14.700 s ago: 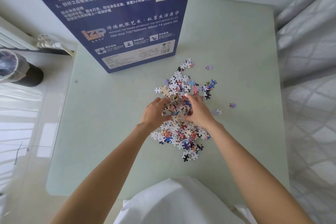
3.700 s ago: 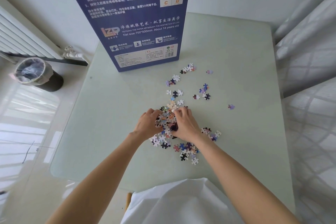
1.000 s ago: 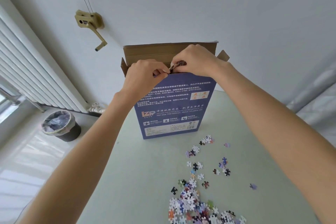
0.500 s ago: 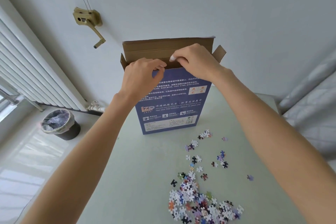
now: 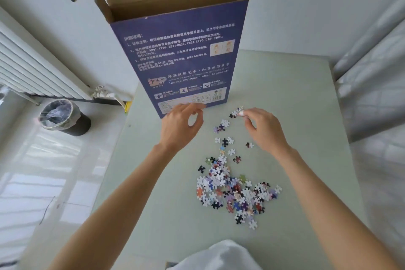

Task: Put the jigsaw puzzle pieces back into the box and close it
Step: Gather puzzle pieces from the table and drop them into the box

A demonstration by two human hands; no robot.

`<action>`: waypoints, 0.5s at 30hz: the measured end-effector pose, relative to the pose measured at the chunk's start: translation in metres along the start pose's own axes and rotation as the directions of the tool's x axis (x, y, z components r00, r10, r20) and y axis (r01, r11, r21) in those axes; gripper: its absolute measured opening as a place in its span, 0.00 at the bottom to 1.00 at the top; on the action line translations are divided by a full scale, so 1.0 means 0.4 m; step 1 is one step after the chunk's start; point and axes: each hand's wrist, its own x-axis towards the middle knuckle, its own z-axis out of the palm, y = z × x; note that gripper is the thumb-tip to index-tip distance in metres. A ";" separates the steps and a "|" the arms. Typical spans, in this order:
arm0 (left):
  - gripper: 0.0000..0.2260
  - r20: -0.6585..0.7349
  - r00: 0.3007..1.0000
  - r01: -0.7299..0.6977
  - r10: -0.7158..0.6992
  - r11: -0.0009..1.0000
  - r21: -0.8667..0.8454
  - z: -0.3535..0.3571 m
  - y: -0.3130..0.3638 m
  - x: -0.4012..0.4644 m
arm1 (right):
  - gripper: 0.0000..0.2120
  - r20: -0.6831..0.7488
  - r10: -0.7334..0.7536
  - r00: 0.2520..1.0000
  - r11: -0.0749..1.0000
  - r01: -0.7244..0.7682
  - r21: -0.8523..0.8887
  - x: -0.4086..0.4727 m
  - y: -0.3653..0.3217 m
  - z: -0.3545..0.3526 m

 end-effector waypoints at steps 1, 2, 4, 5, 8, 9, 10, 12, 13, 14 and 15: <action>0.10 0.099 0.993 0.059 -0.057 0.998 -0.012 0.035 -0.014 -0.017 | 0.12 0.050 0.055 0.997 0.998 -0.055 -0.019 -0.021 0.039 0.025; 0.12 0.210 0.972 0.112 -0.107 0.994 -0.014 0.081 -0.029 -0.036 | 0.13 0.108 0.117 0.987 0.993 -0.113 -0.037 -0.046 0.086 0.053; 0.18 0.391 0.906 0.160 -0.160 0.987 0.034 0.151 -0.053 -0.055 | 0.14 0.181 0.204 0.962 0.979 -0.196 -0.059 -0.074 0.159 0.093; 0.21 0.465 0.867 0.171 -0.181 0.983 0.063 0.197 -0.061 -0.066 | 0.15 0.195 0.240 0.951 0.970 -0.230 -0.074 -0.091 0.201 0.115; 0.28 0.576 0.797 0.143 -0.185 0.983 0.118 0.303 -0.084 -0.072 | 0.22 0.144 0.363 0.921 0.923 -0.333 -0.195 -0.132 0.287 0.166; 0.29 0.585 0.791 0.122 -0.177 0.984 0.134 0.334 -0.092 -0.071 | 0.25 0.110 0.439 0.892 0.883 -0.406 -0.236 -0.147 0.303 0.179; 0.30 0.590 0.790 0.097 -0.167 0.984 0.148 0.366 -0.100 -0.068 | 0.27 0.078 0.517 0.852 0.837 -0.484 -0.255 -0.160 0.320 0.192; 0.31 0.589 0.794 0.062 -0.154 0.983 0.173 0.429 -0.114 -0.053 | 0.29 0.021 0.623 0.782 0.763 -0.603 -0.232 -0.173 0.355 0.212; 0.31 0.589 0.794 0.053 -0.150 0.983 0.178 0.460 -0.116 -0.043 | 0.29 0.004 0.641 0.767 0.751 -0.627 -0.207 -0.172 0.375 0.219; 0.31 0.585 0.799 0.038 -0.140 0.982 0.184 0.482 -0.117 -0.024 | 0.29 -0.004 0.638 0.770 0.757 -0.628 -0.179 -0.157 0.388 0.222; 0.31 0.580 0.806 0.011 -0.122 0.982 0.191 0.513 -0.115 -0.002 | 0.29 0.001 0.616 0.788 0.777 -0.607 -0.169 -0.137 0.408 0.230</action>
